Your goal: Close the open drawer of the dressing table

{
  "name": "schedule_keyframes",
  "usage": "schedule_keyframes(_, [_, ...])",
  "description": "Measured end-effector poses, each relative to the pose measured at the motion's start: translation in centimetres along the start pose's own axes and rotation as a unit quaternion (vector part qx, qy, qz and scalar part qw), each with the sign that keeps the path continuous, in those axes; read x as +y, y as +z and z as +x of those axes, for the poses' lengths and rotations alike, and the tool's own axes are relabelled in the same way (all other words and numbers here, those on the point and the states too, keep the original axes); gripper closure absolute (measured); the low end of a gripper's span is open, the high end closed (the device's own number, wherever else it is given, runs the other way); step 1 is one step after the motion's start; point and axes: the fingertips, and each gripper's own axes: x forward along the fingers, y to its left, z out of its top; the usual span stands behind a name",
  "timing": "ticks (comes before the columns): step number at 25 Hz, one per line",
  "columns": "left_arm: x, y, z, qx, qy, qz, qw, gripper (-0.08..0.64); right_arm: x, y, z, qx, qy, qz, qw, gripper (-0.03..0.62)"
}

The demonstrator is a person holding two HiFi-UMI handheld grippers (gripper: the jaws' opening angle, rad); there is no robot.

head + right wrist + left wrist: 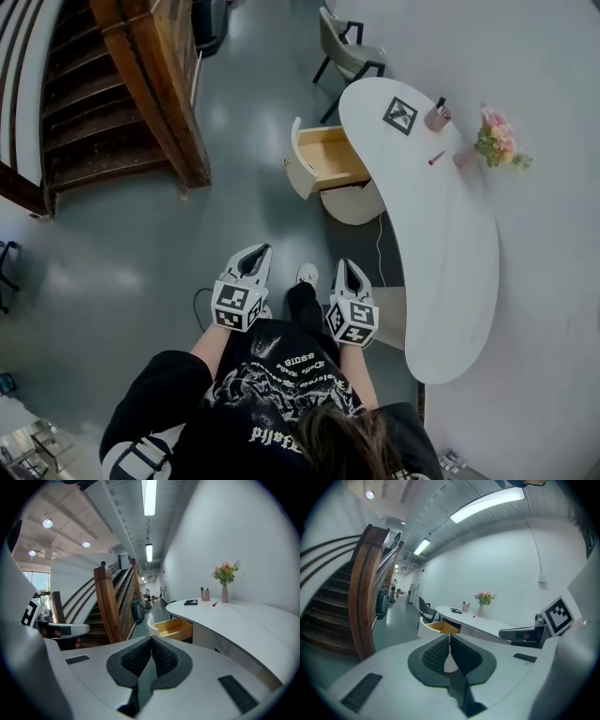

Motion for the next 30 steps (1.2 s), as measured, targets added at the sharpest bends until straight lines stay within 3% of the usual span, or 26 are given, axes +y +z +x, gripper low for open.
schedule_keyframes(30, [2.1, 5.8, 20.5, 0.027, 0.091, -0.016, 0.9954, 0.534, -10.7, 9.1, 19.6, 0.035, 0.1, -0.03, 0.994, 0.566])
